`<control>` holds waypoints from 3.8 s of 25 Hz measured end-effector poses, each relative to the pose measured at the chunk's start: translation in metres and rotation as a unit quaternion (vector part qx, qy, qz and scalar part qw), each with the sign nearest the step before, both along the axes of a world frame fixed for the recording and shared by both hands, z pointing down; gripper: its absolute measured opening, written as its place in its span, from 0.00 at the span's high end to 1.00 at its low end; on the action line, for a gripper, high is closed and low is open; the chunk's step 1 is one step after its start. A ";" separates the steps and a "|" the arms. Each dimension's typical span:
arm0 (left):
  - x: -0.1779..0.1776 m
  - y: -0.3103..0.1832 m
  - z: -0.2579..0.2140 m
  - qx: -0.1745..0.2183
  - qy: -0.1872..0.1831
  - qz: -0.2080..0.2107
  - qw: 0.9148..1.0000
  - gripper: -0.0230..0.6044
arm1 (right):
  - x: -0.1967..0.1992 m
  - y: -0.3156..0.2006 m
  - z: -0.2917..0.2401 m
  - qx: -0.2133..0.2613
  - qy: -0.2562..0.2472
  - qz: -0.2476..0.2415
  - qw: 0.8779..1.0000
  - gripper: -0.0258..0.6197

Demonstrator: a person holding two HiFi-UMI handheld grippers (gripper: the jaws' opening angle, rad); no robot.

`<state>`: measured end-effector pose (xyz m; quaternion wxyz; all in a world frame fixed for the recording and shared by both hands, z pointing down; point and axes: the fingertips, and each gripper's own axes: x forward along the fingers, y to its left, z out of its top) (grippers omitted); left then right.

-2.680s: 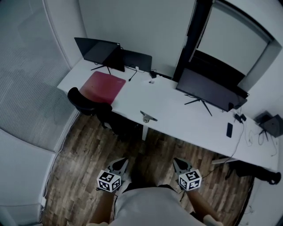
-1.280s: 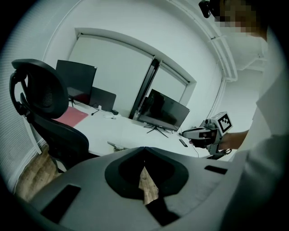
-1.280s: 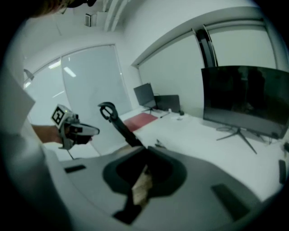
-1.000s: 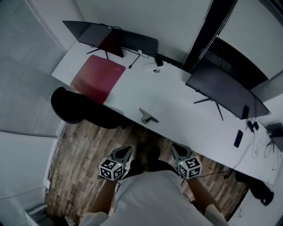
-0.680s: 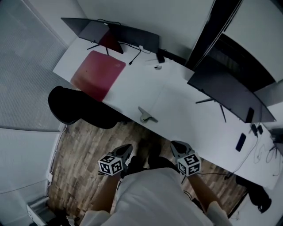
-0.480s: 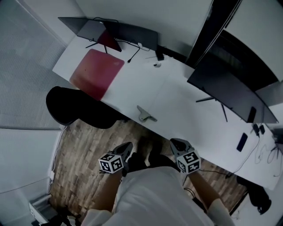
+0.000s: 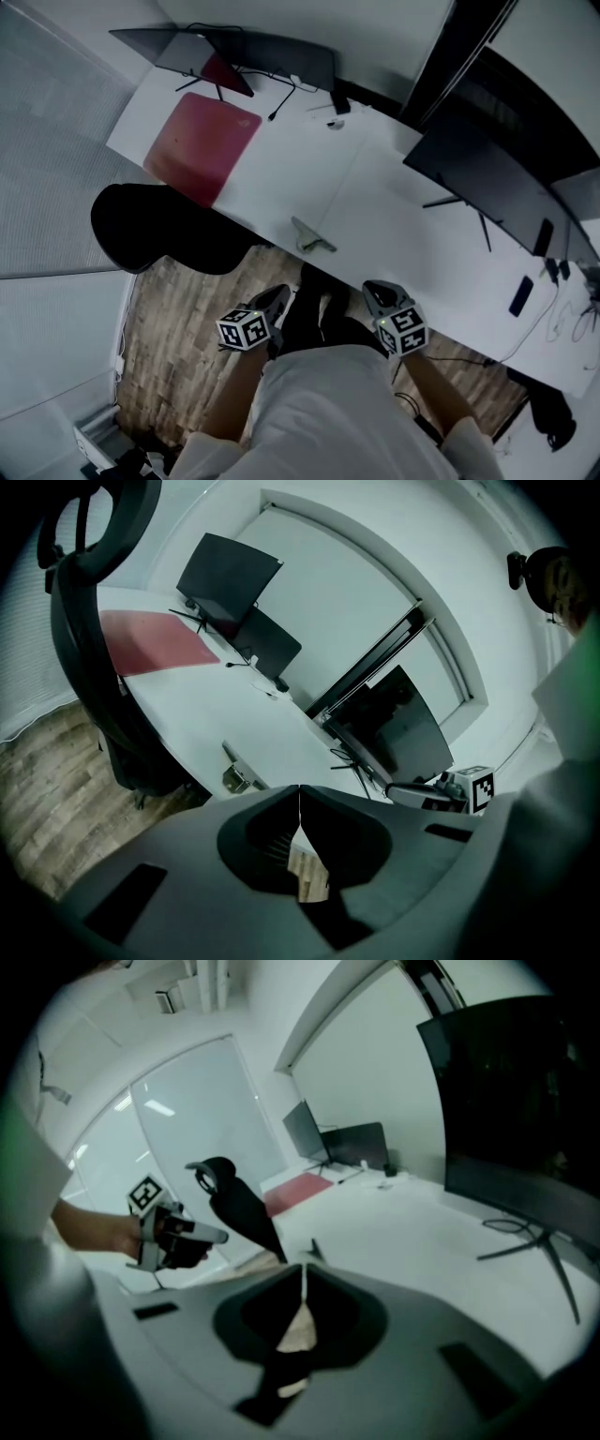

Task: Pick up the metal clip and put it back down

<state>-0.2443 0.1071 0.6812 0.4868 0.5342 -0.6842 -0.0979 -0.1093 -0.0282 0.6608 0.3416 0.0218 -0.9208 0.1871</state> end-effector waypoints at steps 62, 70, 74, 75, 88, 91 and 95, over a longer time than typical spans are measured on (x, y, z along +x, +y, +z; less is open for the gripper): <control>-0.044 -0.124 0.129 -0.041 0.241 0.062 0.968 0.91 | -0.061 -0.032 0.037 -0.015 0.091 0.104 0.990 0.91; -0.035 -0.126 0.105 -0.046 0.226 0.129 0.964 0.91 | -0.055 -0.037 0.024 0.009 0.085 0.133 0.987 0.91; -0.029 -0.130 0.090 -0.043 0.227 0.165 0.959 0.91 | -0.046 -0.042 0.016 0.025 0.085 0.154 0.984 0.91; -0.027 -0.132 0.086 -0.042 0.226 0.173 0.958 0.91 | -0.044 -0.043 0.014 0.026 0.085 0.160 0.983 0.91; -0.018 -0.146 0.058 -0.037 0.214 0.244 0.945 0.91 | -0.015 -0.052 -0.002 0.051 0.079 0.223 0.970 0.91; -0.014 -0.148 0.052 -0.034 0.216 0.253 0.943 0.91 | -0.004 -0.057 -0.002 0.055 0.079 0.233 0.968 0.91; -0.007 -0.149 0.045 -0.034 0.211 0.257 0.942 0.91 | 0.012 -0.060 -0.004 0.056 0.076 0.242 0.966 0.91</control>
